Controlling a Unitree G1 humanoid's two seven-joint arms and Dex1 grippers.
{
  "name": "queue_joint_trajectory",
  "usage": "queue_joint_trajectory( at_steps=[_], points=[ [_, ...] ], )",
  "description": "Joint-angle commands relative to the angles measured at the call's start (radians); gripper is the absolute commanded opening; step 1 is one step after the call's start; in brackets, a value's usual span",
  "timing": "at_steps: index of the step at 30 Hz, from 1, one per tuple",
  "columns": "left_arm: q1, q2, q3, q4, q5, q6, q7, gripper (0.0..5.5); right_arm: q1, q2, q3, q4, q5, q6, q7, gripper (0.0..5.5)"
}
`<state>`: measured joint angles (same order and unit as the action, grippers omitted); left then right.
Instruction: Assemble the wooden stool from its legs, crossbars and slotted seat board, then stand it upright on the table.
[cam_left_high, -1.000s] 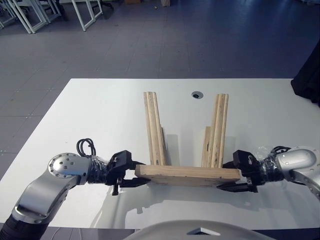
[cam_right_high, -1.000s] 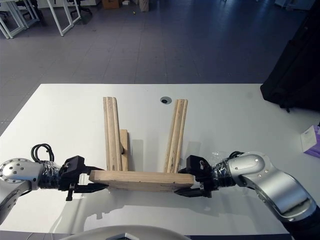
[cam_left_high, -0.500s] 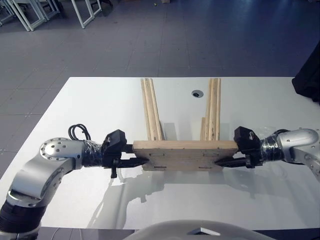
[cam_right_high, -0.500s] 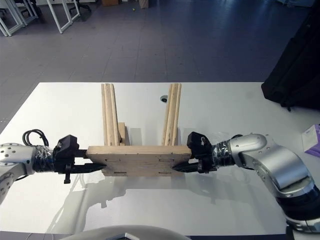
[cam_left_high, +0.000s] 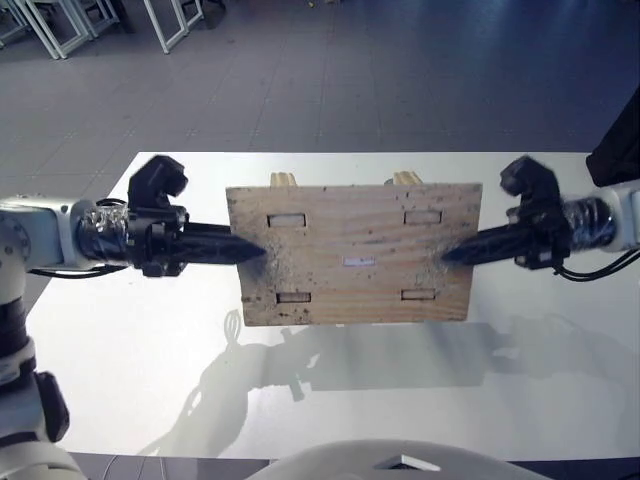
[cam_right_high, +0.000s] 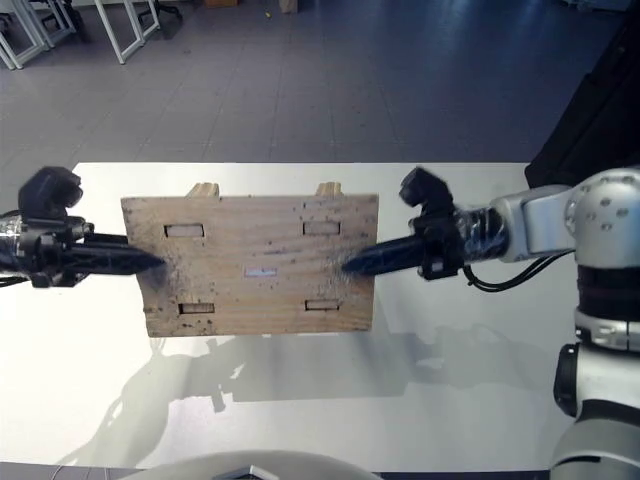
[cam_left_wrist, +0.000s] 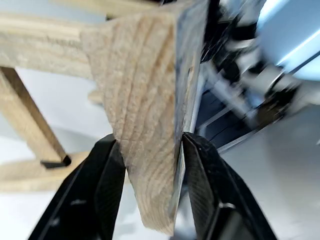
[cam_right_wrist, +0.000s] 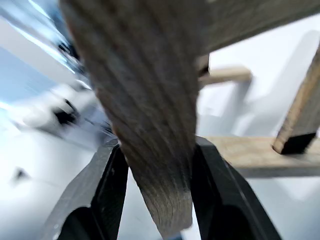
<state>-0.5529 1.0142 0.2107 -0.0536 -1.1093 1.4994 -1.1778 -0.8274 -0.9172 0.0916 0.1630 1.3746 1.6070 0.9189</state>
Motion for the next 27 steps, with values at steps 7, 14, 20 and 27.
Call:
queue_joint_trajectory(
  at_steps=[7,14,20,27],
  points=[
    [-0.436,-0.394,-0.061,0.991,0.017,0.070,0.417,2.69,-0.294,0.322,-0.063,1.106,0.016,-0.019,-0.328,2.31],
    [-0.474,-0.319,0.099,1.107,0.096,0.102,0.433,3.40,-0.338,0.277,-0.312,1.209,-0.123,-0.020,-0.397,3.69],
    [-0.481,-0.231,0.209,1.119,0.153,0.011,0.387,3.40,-0.294,0.227,-0.483,1.162,-0.207,-0.075,-0.419,3.69],
    [-0.110,-0.500,0.166,0.374,0.473,-0.712,0.768,3.40,0.156,0.517,-0.513,0.236,-0.488,-0.815,-0.601,3.69]
  ],
)
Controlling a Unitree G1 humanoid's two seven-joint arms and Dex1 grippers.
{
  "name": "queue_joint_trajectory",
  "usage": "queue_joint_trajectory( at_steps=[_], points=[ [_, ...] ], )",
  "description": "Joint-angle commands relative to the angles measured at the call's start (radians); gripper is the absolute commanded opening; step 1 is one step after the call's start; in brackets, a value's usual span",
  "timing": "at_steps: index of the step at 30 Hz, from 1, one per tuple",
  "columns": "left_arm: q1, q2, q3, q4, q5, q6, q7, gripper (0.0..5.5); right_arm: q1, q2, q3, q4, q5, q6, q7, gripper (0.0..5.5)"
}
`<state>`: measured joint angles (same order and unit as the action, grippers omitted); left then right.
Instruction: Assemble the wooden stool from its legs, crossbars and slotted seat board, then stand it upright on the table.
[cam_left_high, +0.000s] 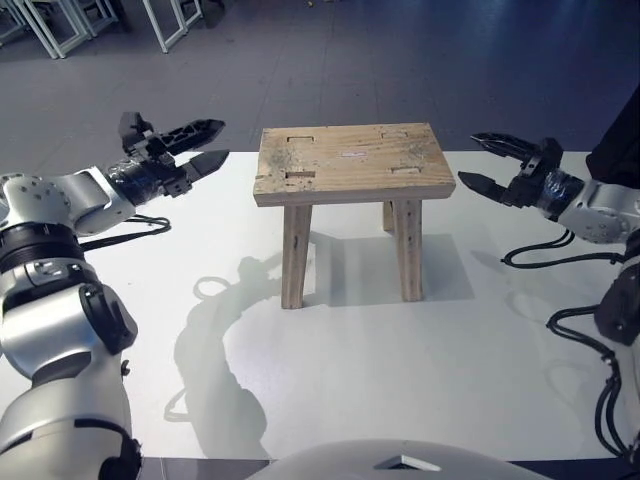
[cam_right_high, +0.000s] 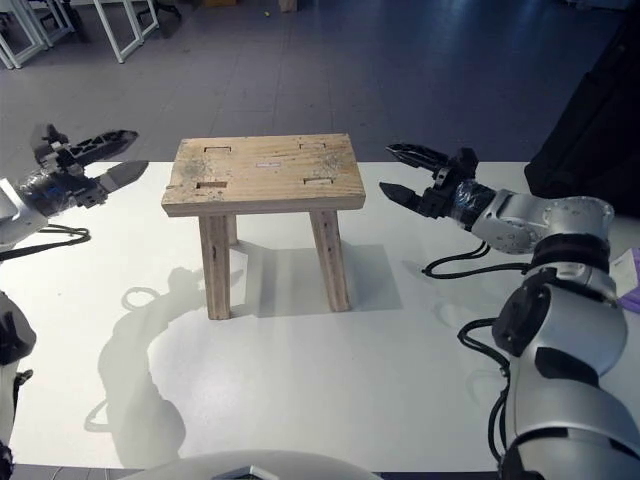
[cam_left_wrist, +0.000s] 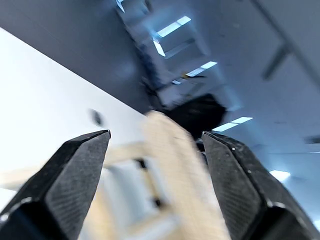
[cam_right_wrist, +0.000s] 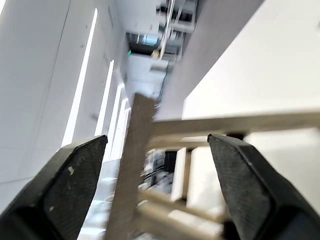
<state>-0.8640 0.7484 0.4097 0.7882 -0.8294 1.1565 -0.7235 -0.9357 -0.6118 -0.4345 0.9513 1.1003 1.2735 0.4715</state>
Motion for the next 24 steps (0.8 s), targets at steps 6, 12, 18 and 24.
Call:
queue_joint_trajectory(
  at_steps=[6,12,18,24],
  points=[
    [0.482,-0.461,-0.177,-0.784,0.519,-0.711,0.664,3.40,0.550,0.313,0.359,-0.834,-0.792,-0.930,-0.445,3.69],
    [0.546,-0.466,-0.221,-0.822,0.634,-0.753,0.698,3.40,0.598,0.358,0.344,-0.823,-0.901,-0.999,-0.512,3.69],
    [0.561,-0.474,-0.226,-0.844,0.647,-0.761,0.679,3.40,0.626,0.394,0.349,-0.842,-0.936,-0.999,-0.506,3.69],
    [0.563,-0.482,-0.218,-0.850,0.638,-0.753,0.672,3.40,0.613,0.398,0.338,-0.839,-0.959,-0.991,-0.495,3.69]
  ],
)
